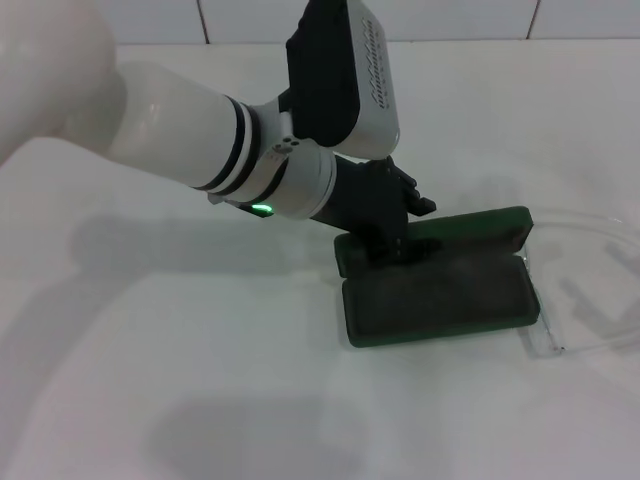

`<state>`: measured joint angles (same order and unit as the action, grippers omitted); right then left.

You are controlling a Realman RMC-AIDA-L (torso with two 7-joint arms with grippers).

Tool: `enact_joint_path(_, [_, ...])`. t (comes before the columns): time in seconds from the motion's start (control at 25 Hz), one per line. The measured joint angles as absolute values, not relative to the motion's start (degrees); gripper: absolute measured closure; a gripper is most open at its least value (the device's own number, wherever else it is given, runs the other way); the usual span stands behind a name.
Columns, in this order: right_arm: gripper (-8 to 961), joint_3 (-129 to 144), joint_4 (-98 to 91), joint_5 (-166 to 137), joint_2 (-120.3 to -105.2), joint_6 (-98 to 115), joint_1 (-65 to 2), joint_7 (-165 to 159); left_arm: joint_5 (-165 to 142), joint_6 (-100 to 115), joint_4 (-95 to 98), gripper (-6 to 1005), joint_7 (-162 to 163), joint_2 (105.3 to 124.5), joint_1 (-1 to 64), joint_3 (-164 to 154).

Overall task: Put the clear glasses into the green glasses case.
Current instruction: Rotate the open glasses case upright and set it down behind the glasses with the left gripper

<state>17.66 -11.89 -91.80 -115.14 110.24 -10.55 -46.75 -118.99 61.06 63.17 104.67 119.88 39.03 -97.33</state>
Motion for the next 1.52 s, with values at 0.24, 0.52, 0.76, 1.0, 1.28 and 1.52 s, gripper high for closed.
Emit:
enact_joint_path(0.24, [177, 17.66, -10.51, -91.93, -115.14, 110.28, -10.24, -45.44, -118.65, 59.31, 61.18, 617, 101.53, 119.97, 39.79, -97.30])
enact_joint_path(0.52, [177, 17.66, -9.67, -91.94, -115.09, 110.22, -9.93, -44.58, -118.64, 58.56, 57.24, 618, 96.95, 119.87, 42.66, -97.29])
enact_joint_path(0.76, [177, 17.53, -9.67, -91.94, -115.05, 109.93, -9.93, -44.56, -118.64, 58.77, 56.32, 618, 93.35, 119.91, 43.89, -97.29])
enact_joint_path(1.0, [177, 17.22, -9.67, -91.94, -115.05, 109.47, -9.93, -44.56, -118.65, 58.13, 56.18, 618, 90.72, 120.10, 44.32, -97.36])
enact_joint_path(1.28, [178, 17.14, -9.67, -91.73, -115.04, 108.38, -10.20, -44.55, -118.65, 54.49, 53.74, 619, 89.93, 120.23, 45.55, -97.86])
enact_joint_path(1.52, [178, 17.10, -9.66, -91.73, -115.04, 106.98, -10.95, -44.56, -118.62, 51.50, 49.88, 618, 90.35, 120.32, 47.00, -97.85])
